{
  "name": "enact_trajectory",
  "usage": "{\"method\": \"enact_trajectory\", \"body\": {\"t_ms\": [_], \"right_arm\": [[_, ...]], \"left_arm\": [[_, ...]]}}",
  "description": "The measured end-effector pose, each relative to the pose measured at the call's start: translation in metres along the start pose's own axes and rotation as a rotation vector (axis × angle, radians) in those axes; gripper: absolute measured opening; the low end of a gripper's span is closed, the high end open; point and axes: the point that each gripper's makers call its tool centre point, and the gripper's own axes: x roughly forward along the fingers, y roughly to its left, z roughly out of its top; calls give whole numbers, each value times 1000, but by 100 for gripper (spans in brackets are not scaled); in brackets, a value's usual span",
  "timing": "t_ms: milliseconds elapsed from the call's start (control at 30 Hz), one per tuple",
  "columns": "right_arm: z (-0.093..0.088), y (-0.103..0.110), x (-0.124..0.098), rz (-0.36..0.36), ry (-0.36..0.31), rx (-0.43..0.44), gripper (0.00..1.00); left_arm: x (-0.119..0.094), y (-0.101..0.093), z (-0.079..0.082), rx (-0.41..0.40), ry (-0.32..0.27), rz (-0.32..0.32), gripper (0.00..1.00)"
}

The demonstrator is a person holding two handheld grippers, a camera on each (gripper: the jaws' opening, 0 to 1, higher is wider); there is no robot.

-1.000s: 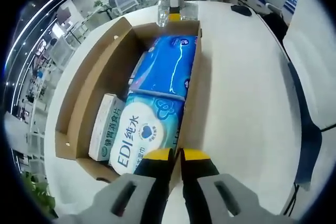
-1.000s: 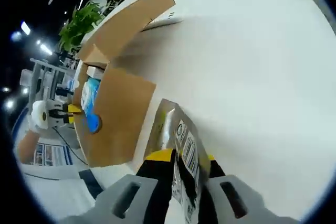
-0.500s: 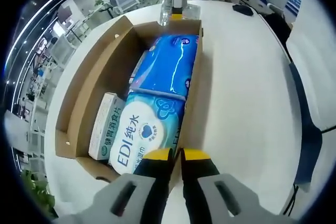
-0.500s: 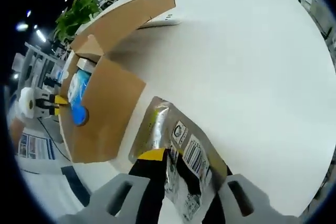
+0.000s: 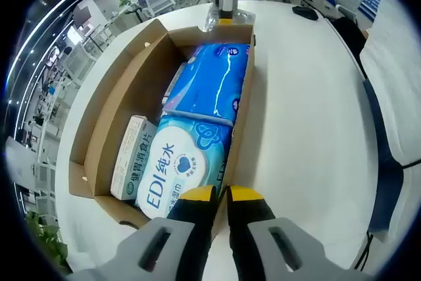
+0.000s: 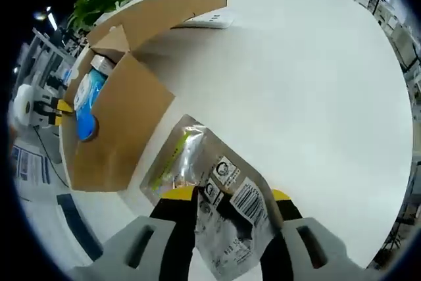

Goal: Operate the shoe box by opening the lid, removing the specified soft item, and placing it in the target area until the item is outside and the box remains undamaged.

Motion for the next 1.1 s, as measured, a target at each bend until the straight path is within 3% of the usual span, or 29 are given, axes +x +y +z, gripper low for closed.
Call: {"method": "enact_trajectory", "body": {"t_ms": [400,633,833,1100], "right_arm": [[2,-14,-7,-82,-9,-68,46],[2,-14,-9,-90,-16,-69,49],[11,-4,-14,-101,-81,-63,58],[14,2,-22,-143,-168,-83,62]], "left_arm": [[1,-1,0,-6,2,-2,6],[1,-1,0,-6,2,-1,6],[1,-1,0,-8,0,0,6],[1,-1,0,-10,-2,0,6]]}}
